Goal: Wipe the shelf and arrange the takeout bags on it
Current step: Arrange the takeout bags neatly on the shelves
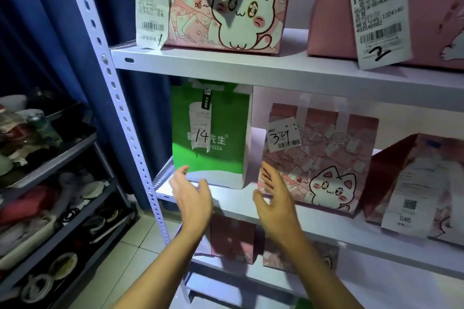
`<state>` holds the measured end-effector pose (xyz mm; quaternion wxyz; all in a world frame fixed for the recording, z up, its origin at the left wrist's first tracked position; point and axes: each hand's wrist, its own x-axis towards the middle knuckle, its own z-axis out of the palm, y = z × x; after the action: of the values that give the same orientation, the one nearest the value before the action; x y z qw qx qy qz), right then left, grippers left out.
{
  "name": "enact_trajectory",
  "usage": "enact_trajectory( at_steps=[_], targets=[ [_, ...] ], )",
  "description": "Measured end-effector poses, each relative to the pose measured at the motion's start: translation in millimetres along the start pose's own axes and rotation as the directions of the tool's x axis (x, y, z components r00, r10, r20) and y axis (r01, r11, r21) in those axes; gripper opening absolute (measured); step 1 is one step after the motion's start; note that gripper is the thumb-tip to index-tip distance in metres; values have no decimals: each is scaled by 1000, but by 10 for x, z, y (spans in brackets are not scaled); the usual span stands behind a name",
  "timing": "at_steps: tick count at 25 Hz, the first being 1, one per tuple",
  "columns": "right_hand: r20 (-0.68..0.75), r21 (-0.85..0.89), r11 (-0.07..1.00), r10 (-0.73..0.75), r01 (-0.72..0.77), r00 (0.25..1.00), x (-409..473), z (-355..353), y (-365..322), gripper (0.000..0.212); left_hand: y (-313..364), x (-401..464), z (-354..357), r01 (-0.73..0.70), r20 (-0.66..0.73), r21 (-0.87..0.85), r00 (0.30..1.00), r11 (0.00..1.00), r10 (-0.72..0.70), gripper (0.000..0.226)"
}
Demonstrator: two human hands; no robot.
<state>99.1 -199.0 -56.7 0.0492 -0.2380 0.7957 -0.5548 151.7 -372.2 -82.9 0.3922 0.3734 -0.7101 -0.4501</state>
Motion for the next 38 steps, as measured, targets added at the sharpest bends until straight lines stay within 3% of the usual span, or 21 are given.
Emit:
enact_trajectory(
  at_steps=[2, 6, 10, 14, 18, 23, 27, 29, 38],
  targets=[
    [47, 8, 998, 58, -58, 997, 188, 261, -83, 69, -19, 221, -163, 20, -38, -29, 999, 999, -21, 59],
    [37, -32, 983, 184, -183, 982, 426, 545, -101, 78, -51, 517, -302, 48, 120, 35, 991, 998, -52, 70],
    [58, 0, 982, 190, -190, 980, 438, 688, -42, 71, -137, 673, -340, 8, 269, 38, 963, 999, -18, 71],
    [67, 6, 985, 172, -173, 983, 333, 711, -159, 70, -217, 793, -378, -10, 325, 61, 946, 998, -10, 71],
    [38, -14, 986, 164, -164, 986, 272, 629, -248, 70, -220, 803, -423, -37, 343, 97, 939, 995, 1, 68],
    [-37, -79, 993, 91, -93, 995, 71, 319, -263, 64, -93, 391, -424, -64, 241, 77, 970, 995, 44, 58],
    [-144, -108, 991, 68, -84, 987, -177, 2, -197, 53, 2, 87, -312, -323, 374, 62, 885, 944, 278, 43],
    [-199, -120, 990, 44, -69, 979, -293, -161, -149, 50, 126, -56, -254, -381, 439, 34, 836, 924, 328, 38],
    [-370, -85, 987, 95, -136, 924, -816, -744, 145, 45, 372, -682, -143, -339, 552, -122, 758, 933, 348, 32]
  ],
)
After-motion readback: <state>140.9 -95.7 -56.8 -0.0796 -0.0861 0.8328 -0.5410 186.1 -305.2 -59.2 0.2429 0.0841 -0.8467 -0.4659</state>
